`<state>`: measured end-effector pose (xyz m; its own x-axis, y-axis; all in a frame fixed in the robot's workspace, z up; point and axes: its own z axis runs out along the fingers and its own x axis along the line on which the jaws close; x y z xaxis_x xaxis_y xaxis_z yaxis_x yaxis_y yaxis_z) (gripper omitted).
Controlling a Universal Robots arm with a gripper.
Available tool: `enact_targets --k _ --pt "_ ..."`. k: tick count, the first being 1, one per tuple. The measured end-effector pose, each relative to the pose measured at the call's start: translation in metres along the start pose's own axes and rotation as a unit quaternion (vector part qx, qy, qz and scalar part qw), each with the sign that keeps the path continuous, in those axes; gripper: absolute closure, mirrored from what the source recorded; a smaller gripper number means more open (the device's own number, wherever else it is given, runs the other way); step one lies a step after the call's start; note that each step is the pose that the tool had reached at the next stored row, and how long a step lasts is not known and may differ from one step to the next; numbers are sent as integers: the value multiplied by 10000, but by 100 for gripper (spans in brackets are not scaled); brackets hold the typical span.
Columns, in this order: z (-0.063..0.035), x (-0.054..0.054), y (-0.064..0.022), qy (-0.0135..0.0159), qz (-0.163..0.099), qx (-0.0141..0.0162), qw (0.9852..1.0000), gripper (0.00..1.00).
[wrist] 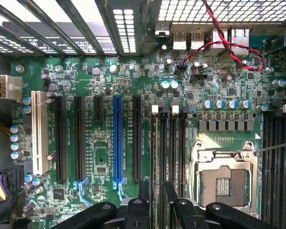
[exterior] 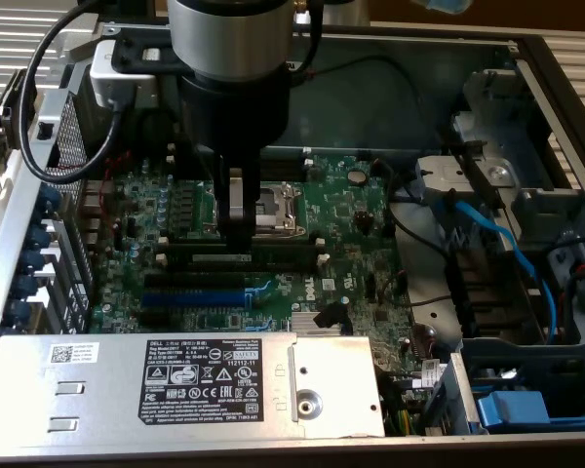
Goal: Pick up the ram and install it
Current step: 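Press down the ram until it locks into place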
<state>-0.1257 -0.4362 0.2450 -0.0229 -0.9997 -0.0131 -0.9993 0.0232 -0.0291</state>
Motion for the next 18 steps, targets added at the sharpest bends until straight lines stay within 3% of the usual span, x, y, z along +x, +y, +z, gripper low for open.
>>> enact_targets --k 6,8,10,11,18 --pt "0 0 0 0 0 0 10000 73" --pt "0 0 0 0 0 0 10000 82" --pt "0 0 0 0 0 0 10000 82" --pt "0 0 0 0 0 0 10000 89" --pt "-1 0 -5 1 -1 0 10000 89"
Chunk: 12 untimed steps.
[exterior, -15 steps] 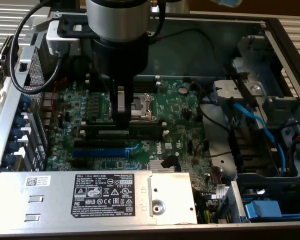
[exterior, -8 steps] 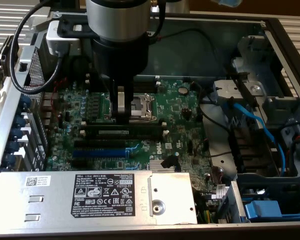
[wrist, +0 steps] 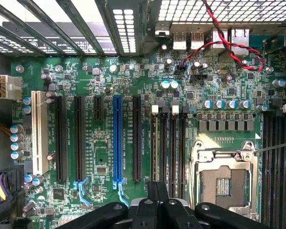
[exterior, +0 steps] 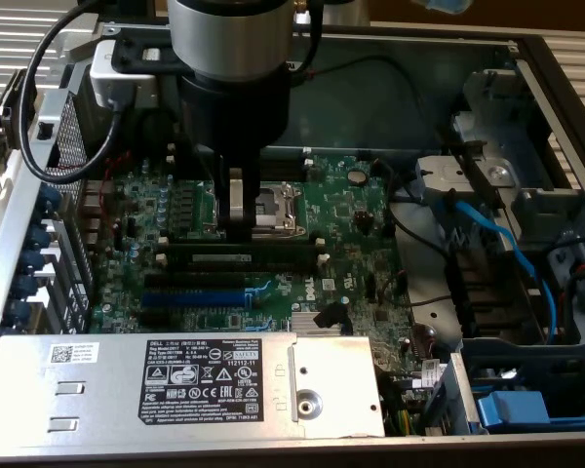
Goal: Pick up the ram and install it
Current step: 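Press down the ram until it locks into place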
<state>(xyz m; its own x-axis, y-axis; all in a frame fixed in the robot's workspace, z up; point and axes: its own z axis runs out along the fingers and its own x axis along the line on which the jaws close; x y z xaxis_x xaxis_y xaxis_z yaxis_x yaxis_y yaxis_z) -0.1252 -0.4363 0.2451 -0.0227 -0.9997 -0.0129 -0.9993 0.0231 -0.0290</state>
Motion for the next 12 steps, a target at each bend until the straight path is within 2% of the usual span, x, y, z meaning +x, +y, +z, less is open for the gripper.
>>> enact_targets --k 2,10,12 --pt "2 0 -34 0 0 -1 10000 89" --pt "22 -18 -62 0 1 -2 10000 89" --pt "42 -46 -85 0 1 -11 10000 89"
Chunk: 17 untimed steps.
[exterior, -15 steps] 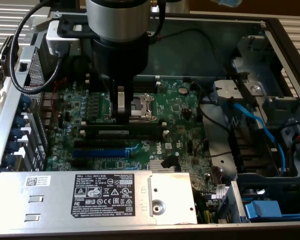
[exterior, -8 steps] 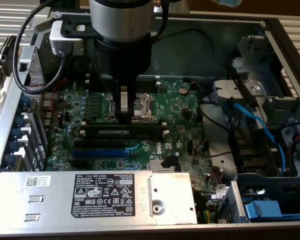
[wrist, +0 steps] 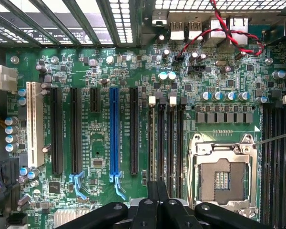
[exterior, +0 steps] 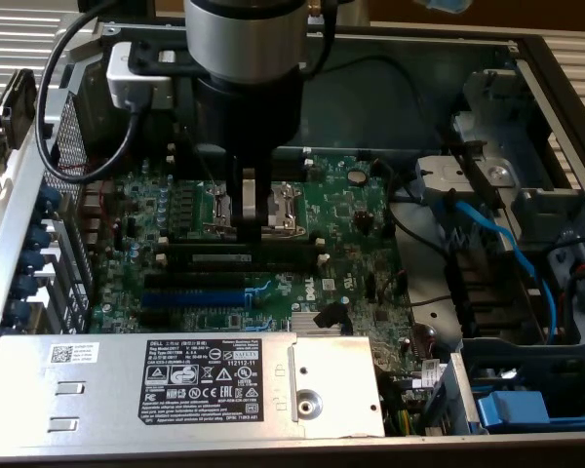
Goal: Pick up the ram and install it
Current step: 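Press down the ram until it locks into place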
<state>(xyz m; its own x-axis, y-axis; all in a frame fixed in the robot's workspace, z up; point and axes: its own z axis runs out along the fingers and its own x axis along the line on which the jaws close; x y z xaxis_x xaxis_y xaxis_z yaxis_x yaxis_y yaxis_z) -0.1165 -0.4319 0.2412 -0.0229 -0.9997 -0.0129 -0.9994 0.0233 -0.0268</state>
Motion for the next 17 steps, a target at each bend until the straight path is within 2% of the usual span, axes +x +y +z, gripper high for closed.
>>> enact_targets --k 12,17 --pt "66 -7 -37 19 0 -72 10000 89" --pt "80 -8 -43 20 0 -87 10000 89"
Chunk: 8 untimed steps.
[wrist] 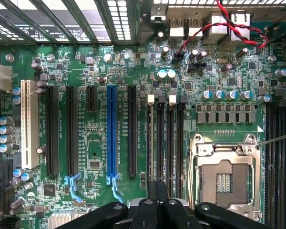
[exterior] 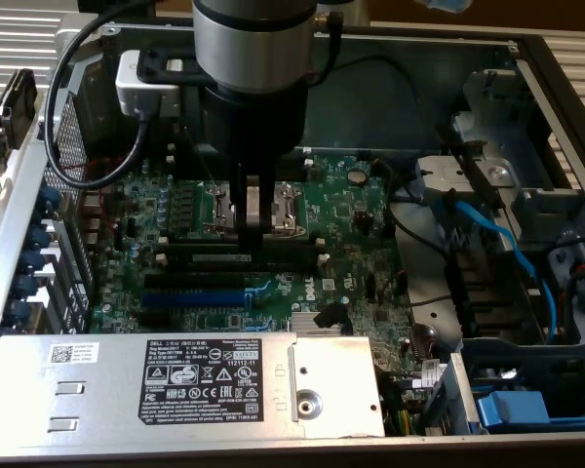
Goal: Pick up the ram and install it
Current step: 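Press down the ram until it locks into place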
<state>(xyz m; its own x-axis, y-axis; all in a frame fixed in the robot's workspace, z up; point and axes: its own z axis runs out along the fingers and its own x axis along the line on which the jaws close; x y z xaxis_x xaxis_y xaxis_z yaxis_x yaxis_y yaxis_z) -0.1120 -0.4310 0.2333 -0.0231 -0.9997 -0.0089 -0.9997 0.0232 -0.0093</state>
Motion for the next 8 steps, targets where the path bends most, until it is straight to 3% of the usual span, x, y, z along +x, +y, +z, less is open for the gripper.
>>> enact_targets --k 8 --pt "6 -1 -8 5 0 -25 10000 89"
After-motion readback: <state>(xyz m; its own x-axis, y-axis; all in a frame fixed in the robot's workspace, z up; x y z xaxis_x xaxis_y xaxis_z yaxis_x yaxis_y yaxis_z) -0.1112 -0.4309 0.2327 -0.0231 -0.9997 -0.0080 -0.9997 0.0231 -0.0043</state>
